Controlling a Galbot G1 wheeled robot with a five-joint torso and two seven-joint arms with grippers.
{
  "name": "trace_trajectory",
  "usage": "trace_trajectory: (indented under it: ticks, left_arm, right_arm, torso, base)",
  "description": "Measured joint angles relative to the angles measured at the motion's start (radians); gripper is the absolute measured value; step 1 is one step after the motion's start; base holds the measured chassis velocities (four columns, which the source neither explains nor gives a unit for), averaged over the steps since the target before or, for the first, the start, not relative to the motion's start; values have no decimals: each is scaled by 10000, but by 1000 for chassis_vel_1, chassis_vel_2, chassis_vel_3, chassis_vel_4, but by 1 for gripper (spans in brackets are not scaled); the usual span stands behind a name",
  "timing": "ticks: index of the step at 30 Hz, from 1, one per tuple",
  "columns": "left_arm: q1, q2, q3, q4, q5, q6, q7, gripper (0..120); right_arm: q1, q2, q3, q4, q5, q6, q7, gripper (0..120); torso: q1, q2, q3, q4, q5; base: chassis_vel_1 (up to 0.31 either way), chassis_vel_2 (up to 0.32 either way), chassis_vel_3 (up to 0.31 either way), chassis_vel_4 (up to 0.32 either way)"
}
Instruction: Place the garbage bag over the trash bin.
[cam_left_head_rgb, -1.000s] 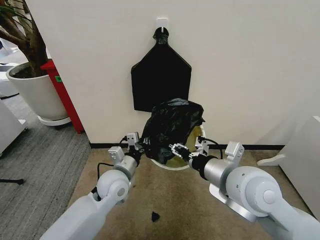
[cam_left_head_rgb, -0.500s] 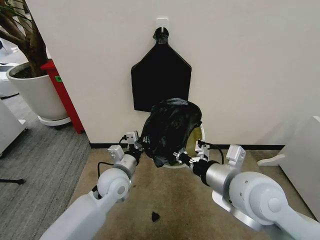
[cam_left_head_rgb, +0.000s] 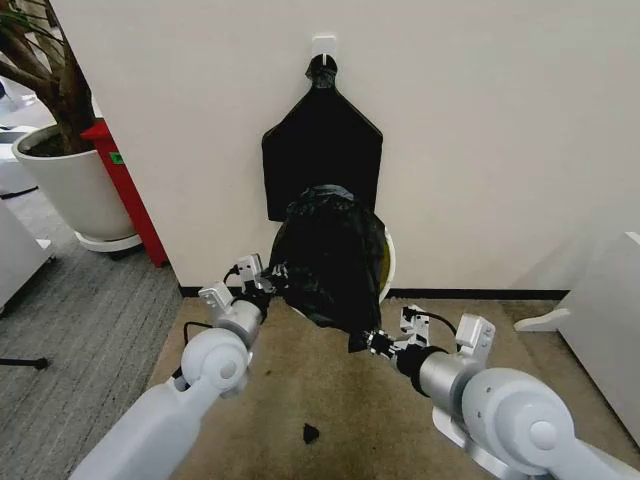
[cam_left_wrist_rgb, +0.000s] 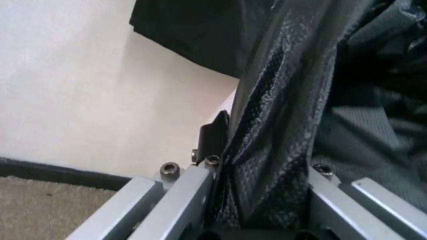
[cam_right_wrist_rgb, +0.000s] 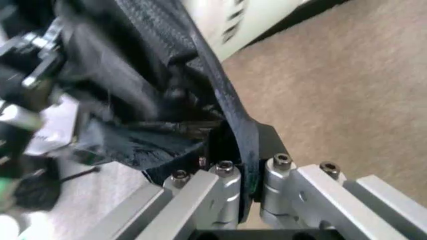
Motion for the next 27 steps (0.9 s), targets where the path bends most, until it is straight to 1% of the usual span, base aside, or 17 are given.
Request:
trace_trajectory:
  ticks: [4,9,16,21,27]
  left_arm:
    - [154,47,-28,-135,-113,28,-16,1]
    - [261,42,-70,-276,-423,32,-156,1]
    - [168,22,-106,-288,-614,42,-214,1]
    - [250,25,-96,-347,-640,88,-213,1]
    - [473,104,-138,-567,-966,179,-297,1]
  right_arm:
    - [-14,50,-15,-292,-728,-56,-209,0]
    - [-250,-88,-37,-508,-1839,-221,-688,0]
    - [-786,-111,-147,-57,-2007,-251,-988,0]
    - [-737,-42,-64,-455,-2250,-258,-1117,0]
    - [-420,-61,10,-1242,-2761,-310,-1364,0]
  torso:
    - [0,0,0,0,0]
    - [0,0,0,1,0]
    - [0,0,0,0,0]
    - [0,0,0,0,0]
    - [0,0,0,0,0]
  base:
    - [0,0,0,0]
    - [0,0,0,0]
    - [0,0,0,0]
    - [0,0,0,0]
    - [0,0,0,0]
